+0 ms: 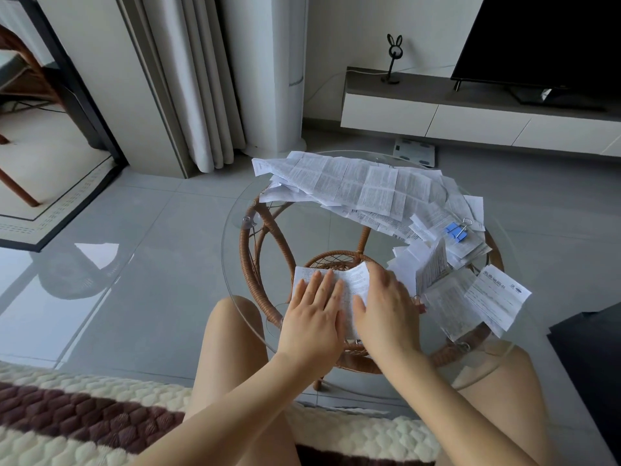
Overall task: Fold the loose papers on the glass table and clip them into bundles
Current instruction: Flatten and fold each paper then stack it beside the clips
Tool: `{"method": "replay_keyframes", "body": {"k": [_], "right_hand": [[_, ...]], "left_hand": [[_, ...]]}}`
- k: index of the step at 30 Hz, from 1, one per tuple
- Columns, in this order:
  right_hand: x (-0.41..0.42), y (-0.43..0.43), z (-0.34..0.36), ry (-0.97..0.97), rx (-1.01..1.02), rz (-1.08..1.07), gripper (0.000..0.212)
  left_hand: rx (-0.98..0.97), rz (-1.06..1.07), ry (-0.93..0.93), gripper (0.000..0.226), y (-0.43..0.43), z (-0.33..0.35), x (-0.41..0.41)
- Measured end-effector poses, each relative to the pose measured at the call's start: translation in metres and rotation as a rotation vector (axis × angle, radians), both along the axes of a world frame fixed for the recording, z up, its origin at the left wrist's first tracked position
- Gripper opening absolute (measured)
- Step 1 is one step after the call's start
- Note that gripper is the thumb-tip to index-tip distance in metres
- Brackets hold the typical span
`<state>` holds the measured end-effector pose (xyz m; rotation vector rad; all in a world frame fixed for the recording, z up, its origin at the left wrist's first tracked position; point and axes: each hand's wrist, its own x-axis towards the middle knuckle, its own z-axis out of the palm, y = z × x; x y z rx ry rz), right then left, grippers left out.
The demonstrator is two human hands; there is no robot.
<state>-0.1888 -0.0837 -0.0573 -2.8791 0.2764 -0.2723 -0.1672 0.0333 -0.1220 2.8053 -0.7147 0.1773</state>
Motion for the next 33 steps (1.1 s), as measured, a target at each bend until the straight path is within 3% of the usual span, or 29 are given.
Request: {"method": "replay_keyframes", "body": {"k": [3,6,9,11,15,21,23,26,31,33], "right_hand": [[-0.016,0.009,-0.015,-0.147,-0.086,0.08,0.054],[-0.031,0.008,-0.037,-0.105,-0.044,0.108,0.035],[-0.036,0.003,-0.04,-0.002,-0.004,0.092,0.042],[-0.038,-0.001,-0.042,-0.033,0.006,0.111,0.037],[-0.044,-0.014,-0.044,-0.042,0.025,0.161,0.068],[-0.047,-0.023,-0.044,-0.064,0.027,0.188,0.077],[-0.049,-0.024,-0.044,-0.059,-0.003,0.214,0.069],[-0.059,-0.027,-0.04,-0.082,-0.066,0.264,0.039],[-0.086,-0.018,-0.034,-0.062,-0.2,0.442,0.077],[-0.094,-0.02,-0.032,-0.08,-0.231,0.518,0.084]], "left_hand": [[0.043,-0.024,-0.004,0.053,0.001,-0.002,0.001],[0.064,-0.035,0.003,0.055,0.003,-0.001,0.002],[0.069,-0.027,0.042,0.065,0.002,0.005,0.0],[0.067,-0.063,0.056,0.066,0.005,0.006,-0.002],[0.097,-0.153,-0.001,0.055,0.023,0.007,-0.004],[0.08,-0.192,-0.036,0.048,0.06,0.005,-0.002],[0.086,-0.174,-0.019,0.046,0.072,0.008,0.003],[0.085,-0.214,-0.065,0.043,0.082,0.025,0.004],[0.005,-0.347,0.011,0.044,0.068,0.043,-0.033],[0.054,-0.365,0.011,0.058,0.066,0.037,-0.045]]}}
